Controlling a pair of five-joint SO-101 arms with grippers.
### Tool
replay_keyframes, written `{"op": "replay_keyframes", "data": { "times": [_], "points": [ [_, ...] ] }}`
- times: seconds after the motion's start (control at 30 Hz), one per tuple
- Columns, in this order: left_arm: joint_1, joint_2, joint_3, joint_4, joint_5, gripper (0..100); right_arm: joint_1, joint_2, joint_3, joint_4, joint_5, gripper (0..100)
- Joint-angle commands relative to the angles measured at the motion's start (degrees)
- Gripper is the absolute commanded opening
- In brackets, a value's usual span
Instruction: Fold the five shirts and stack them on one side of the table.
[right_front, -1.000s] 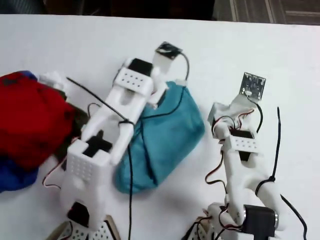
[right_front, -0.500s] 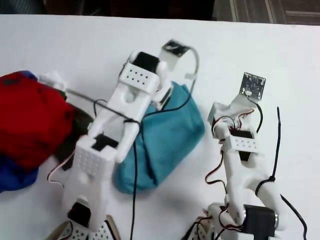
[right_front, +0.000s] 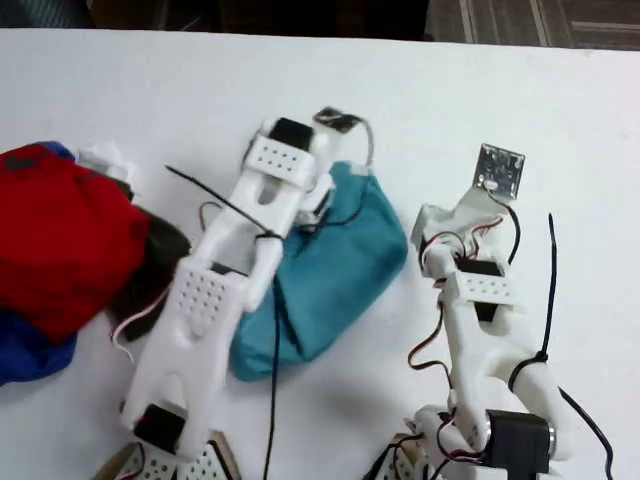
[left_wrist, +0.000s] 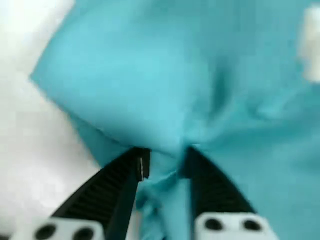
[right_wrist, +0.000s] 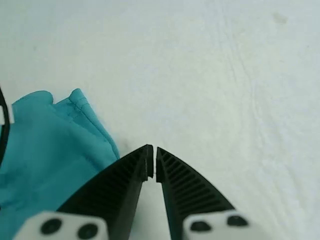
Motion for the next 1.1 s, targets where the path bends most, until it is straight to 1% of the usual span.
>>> {"op": "replay_keyframes", "data": {
  "times": [0.0, 0.03, 0.13, 0.27, 0.4, 0.63, 0.77, 0.83, 0.97, 1.07],
  "points": [
    [4.0, -0.7, -10.8, 3.9, 0.1, 3, 0.0, 0.0, -0.4, -1.1, -0.4, 2.1],
    [4.7, -0.7, -13.7, 4.3, 0.1, 2, 0.0, 0.0, -0.4, -1.1, -0.4, 2.1],
    [5.9, -1.2, -22.8, 4.3, 0.1, 3, 0.6, 0.0, -0.4, -1.1, -0.6, 2.1],
    [7.8, -4.5, -30.6, 4.4, -0.1, 3, 4.4, 0.1, -0.7, -2.4, -0.9, 1.9],
    [11.5, -10.5, -31.3, 4.4, -0.1, 3, 7.0, 0.1, -0.8, -4.0, -0.9, 1.9],
    [20.1, -16.9, -31.3, 4.4, 0.1, 3, 7.3, 0.1, -0.9, -4.0, -0.9, 2.0],
    [20.9, -17.4, -28.3, 4.4, 0.2, 3, 8.3, 0.1, -0.9, -4.0, -0.9, 2.0],
    [20.5, -17.5, -25.2, 4.5, 0.2, 6, 9.6, 0.1, -1.0, -4.2, -0.9, 2.0],
    [18.5, -17.6, -22.1, 4.5, 0.2, 22, 10.1, 0.1, -1.0, -4.7, -0.9, 2.1],
    [16.7, -19.1, -22.0, 4.5, 0.2, 31, 10.0, 0.1, -1.0, -4.6, -0.9, 2.1]
  ]
}}
